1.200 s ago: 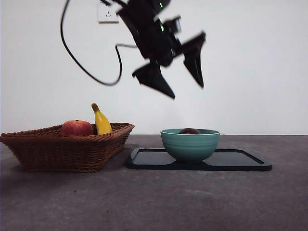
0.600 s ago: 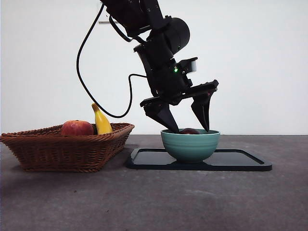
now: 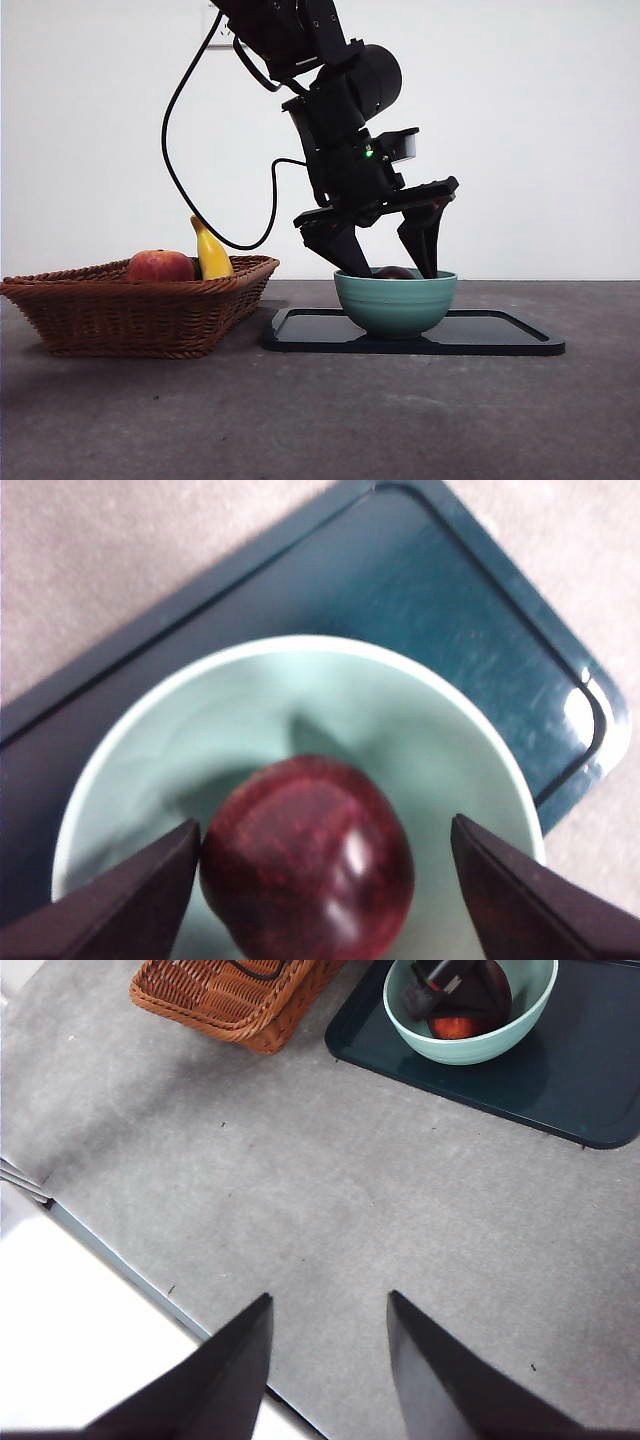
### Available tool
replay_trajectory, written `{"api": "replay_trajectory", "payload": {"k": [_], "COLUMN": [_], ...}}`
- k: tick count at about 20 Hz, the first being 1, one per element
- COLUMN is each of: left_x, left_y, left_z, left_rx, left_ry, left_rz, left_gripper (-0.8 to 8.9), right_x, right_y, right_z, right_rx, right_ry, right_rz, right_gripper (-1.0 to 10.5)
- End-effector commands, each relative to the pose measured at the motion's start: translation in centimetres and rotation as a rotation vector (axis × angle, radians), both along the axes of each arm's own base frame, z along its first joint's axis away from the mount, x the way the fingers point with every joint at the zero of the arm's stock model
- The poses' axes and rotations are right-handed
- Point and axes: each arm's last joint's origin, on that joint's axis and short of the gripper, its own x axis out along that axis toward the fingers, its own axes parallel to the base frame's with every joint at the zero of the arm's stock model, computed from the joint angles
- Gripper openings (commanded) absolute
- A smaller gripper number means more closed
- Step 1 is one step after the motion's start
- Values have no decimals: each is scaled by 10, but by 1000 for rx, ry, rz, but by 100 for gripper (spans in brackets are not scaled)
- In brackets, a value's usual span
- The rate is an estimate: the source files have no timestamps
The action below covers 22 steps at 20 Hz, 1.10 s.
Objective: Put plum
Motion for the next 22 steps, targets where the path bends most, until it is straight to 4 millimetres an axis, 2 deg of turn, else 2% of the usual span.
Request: {"api": "replay_trajectory", "payload": {"k": [1, 4, 9, 11, 13, 15, 19, 22], "left_x": [2, 2, 2, 2, 2, 5, 3, -12], "left_y": [-8, -8, -8, -8, -8, -8, -5, 13], "left_z": [-11, -14, -14, -13, -5, 19, 98, 159], "left_rx": [29, 50, 56, 56, 62, 52, -28, -90], "left_ry": [0, -1, -3, -2, 5, -6, -110, -187], "left_rz": [-30, -21, -20, -19, -18, -15, -19, -11], "left_gripper": [404, 396, 239, 232, 232, 234, 234, 234], "right_x": [0, 0, 0, 0, 0, 0, 0, -1], "right_y": [1, 1, 1, 1, 1, 1, 1, 0], "right_z": [3, 3, 3, 3, 3, 3, 2, 2], "right_rx": [9, 9, 9, 8, 8, 8, 4, 1], "right_ry": [-3, -3, -4, -3, -3, -3, 3, 3], "right_rz": [4, 4, 3, 4, 4, 4, 5, 4], "right_gripper": [182, 182, 182, 182, 182, 182, 182, 182]}}
